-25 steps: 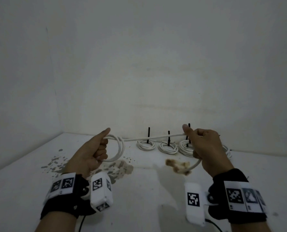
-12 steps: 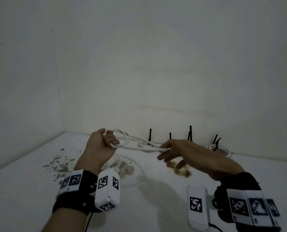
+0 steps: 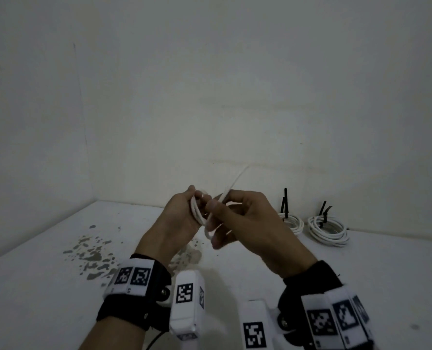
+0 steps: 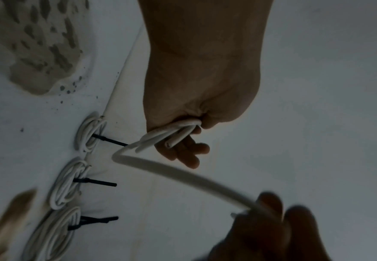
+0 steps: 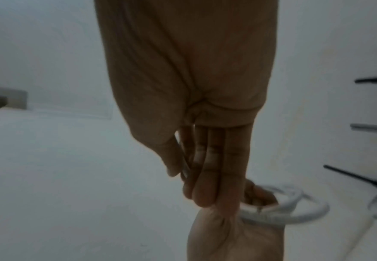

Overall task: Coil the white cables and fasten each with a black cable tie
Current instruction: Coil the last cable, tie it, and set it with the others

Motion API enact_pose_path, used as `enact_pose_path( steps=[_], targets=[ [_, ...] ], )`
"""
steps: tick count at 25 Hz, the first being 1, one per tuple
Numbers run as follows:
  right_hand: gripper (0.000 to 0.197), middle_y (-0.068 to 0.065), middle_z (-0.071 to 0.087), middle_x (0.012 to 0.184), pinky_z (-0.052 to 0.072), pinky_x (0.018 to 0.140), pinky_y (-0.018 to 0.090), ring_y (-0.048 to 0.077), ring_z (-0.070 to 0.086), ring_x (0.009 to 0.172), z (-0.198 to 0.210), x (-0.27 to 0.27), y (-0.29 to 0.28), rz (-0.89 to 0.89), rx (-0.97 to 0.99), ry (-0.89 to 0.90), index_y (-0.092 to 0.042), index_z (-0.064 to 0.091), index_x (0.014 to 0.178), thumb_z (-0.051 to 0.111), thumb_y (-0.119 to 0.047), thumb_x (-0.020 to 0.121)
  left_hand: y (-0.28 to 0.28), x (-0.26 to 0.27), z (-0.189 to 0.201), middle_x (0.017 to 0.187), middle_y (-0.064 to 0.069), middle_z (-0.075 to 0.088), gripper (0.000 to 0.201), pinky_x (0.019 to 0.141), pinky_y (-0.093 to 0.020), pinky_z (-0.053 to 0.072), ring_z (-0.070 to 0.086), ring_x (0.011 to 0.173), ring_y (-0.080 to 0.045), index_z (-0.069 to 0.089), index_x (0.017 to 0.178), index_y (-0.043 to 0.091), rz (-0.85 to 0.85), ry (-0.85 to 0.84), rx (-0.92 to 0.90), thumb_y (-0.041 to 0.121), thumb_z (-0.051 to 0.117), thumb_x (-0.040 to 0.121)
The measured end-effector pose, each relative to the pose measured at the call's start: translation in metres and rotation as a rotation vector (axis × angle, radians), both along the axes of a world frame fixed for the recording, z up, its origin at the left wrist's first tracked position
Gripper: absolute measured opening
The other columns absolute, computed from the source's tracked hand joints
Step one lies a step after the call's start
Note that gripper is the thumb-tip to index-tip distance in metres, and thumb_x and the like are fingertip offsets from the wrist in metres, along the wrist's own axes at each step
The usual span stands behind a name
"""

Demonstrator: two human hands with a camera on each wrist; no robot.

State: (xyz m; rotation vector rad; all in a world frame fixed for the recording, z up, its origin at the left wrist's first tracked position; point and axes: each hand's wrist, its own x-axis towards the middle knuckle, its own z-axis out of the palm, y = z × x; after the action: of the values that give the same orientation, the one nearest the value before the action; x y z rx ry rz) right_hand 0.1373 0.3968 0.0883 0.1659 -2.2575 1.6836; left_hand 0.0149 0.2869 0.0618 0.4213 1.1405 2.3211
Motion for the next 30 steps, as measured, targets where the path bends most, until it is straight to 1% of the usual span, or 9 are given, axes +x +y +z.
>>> enact_pose_path(
  steps=[3, 6, 9, 14, 17, 20, 23, 26, 30],
  targets=[
    [0.023, 0.027, 0.072, 0.085, 0.062, 0.069, 0.040, 0.035, 0.069, 0.074, -0.006, -0.005, -0.003, -0.007, -0.315, 0.029, 0.006, 0.067, 0.103, 0.063, -0.016, 0.097, 0.006, 0.023, 0.008, 0.042, 0.006, 0.043, 0.054, 0.041, -0.018, 0.042, 0.044, 0.037, -0.005, 0.073, 0.084, 0.014, -0.117, 0.204, -0.185, 0.027, 0.026, 0.108],
    [0.023, 0.027, 0.071, 0.084, 0.061, 0.060, 0.036, 0.034, 0.069, 0.073, -0.009, -0.009, 0.006, -0.098, -0.449, 0.063, 0.008, 0.066, 0.103, 0.065, -0.014, 0.095, 0.013, 0.025, 0.007, 0.047, 0.008, 0.041, 0.036, 0.043, -0.018, 0.033, 0.038, 0.038, -0.004, 0.068, 0.106, 0.013, -0.147, 0.288, -0.259, 0.022, 0.033, 0.105],
    [0.025, 0.019, 0.073, 0.075, 0.054, 0.051, 0.031, 0.027, 0.067, 0.059, -0.008, -0.008, 0.023, -0.273, -0.338, 0.080, 0.003, 0.073, 0.089, 0.073, -0.022, 0.090, 0.016, 0.023, 0.005, 0.050, 0.006, 0.029, 0.031, 0.045, -0.021, 0.013, 0.022, 0.036, -0.005, 0.050, 0.081, 0.013, -0.137, 0.276, -0.375, 0.032, 0.038, 0.103],
    [0.060, 0.015, 0.051, 0.044, 0.044, 0.044, 0.035, 0.020, 0.046, 0.036, -0.022, -0.011, 0.041, -0.582, -0.101, 0.064, 0.004, 0.056, 0.057, 0.081, -0.047, 0.077, 0.019, 0.025, 0.003, 0.054, 0.005, 0.019, 0.047, 0.052, -0.029, 0.012, 0.012, 0.047, -0.012, 0.042, 0.067, 0.020, -0.056, 0.356, -0.501, 0.058, 0.053, 0.092],
    [0.049, 0.007, 0.063, 0.059, 0.050, 0.055, 0.030, 0.013, 0.057, 0.050, -0.026, -0.014, 0.051, -0.734, 0.151, 0.137, -0.009, 0.063, 0.071, 0.079, -0.055, 0.075, 0.017, 0.021, 0.002, 0.051, 0.007, 0.018, 0.048, 0.043, -0.025, 0.014, 0.012, 0.042, -0.010, 0.037, 0.062, 0.022, -0.045, 0.280, -0.457, 0.055, 0.056, 0.091],
    [0.025, 0.000, 0.070, 0.077, 0.058, 0.056, 0.031, 0.011, 0.066, 0.064, -0.028, -0.017, 0.049, -0.598, 0.172, 0.140, -0.020, 0.070, 0.089, 0.068, -0.045, 0.089, 0.021, 0.022, 0.002, 0.050, 0.008, 0.018, 0.049, 0.038, -0.022, 0.016, 0.013, 0.038, -0.008, 0.037, 0.060, 0.023, -0.068, 0.214, -0.415, 0.054, 0.056, 0.092],
    [0.027, 0.001, 0.074, 0.077, 0.060, 0.061, 0.036, 0.017, 0.070, 0.069, -0.030, -0.019, 0.049, -0.454, 0.125, 0.064, -0.019, 0.076, 0.085, 0.059, -0.035, 0.098, 0.026, 0.025, 0.002, 0.048, 0.008, 0.019, 0.050, 0.036, -0.020, 0.016, 0.013, 0.037, -0.007, 0.037, 0.058, 0.023, -0.064, 0.158, -0.369, 0.054, 0.057, 0.091],
    [0.011, 0.008, 0.075, 0.080, 0.060, 0.075, 0.046, 0.023, 0.069, 0.072, -0.025, -0.014, 0.051, -0.264, -0.103, -0.078, -0.009, 0.074, 0.096, 0.068, -0.017, 0.093, 0.026, 0.023, 0.001, 0.049, 0.008, 0.019, 0.053, 0.036, -0.021, 0.016, 0.013, 0.037, -0.008, 0.038, 0.055, 0.023, -0.021, 0.111, -0.335, 0.061, 0.058, 0.087],
    [0.020, 0.021, 0.073, 0.079, 0.060, 0.065, 0.035, 0.030, 0.072, 0.072, -0.019, -0.013, 0.050, -0.137, -0.423, -0.126, 0.007, 0.064, 0.108, 0.067, 0.005, 0.088, 0.028, 0.025, 0.002, 0.049, 0.007, 0.022, 0.059, 0.035, -0.020, 0.017, 0.016, 0.037, -0.008, 0.038, 0.050, 0.023, 0.056, 0.105, -0.314, 0.068, 0.057, 0.083]
  ],
)
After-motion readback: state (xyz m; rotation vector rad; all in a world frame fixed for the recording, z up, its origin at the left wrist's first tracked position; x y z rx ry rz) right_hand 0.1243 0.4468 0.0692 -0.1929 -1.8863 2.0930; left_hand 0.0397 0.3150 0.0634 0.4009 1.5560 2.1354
